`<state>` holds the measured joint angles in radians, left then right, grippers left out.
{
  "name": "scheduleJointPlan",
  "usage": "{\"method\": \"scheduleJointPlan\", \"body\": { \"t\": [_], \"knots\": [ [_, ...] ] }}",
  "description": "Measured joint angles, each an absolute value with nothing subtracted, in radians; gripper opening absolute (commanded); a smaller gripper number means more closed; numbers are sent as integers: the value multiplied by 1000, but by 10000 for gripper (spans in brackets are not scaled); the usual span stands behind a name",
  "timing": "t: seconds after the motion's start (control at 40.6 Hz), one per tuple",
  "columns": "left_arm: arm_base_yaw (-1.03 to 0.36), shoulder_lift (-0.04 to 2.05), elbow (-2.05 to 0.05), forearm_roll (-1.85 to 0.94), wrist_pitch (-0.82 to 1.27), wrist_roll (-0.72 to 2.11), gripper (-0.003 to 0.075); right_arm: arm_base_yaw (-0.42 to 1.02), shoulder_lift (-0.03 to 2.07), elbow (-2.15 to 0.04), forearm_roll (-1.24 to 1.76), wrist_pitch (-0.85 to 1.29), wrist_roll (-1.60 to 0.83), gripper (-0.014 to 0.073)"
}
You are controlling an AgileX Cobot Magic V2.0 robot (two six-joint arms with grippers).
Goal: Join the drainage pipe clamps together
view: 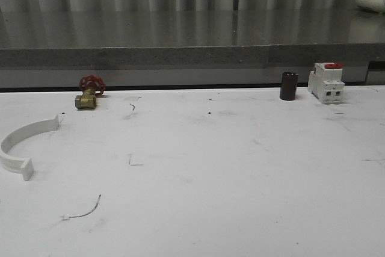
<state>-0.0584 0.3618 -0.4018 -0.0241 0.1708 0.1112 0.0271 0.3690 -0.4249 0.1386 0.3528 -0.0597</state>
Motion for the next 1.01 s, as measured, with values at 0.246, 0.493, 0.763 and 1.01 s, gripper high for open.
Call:
{"method": "scheduleJointPlan", "body": {
  "t": [0.246,0.493,0.763,1.01],
  "knots": [
    [-58,362,-402,-24,171,111,615,27,369,-425,135,353,-60,591],
    [-58,438,-437,-47,250,111,519,27,369,-425,135,353,-60,591],
    [-54,811,-640,-90,508,108,500,27,369,-425,135,353,-60,591],
    [-14,1123,-792,-128,585,94,500,27,369,-425,135,353,-60,591]
  ]
}}
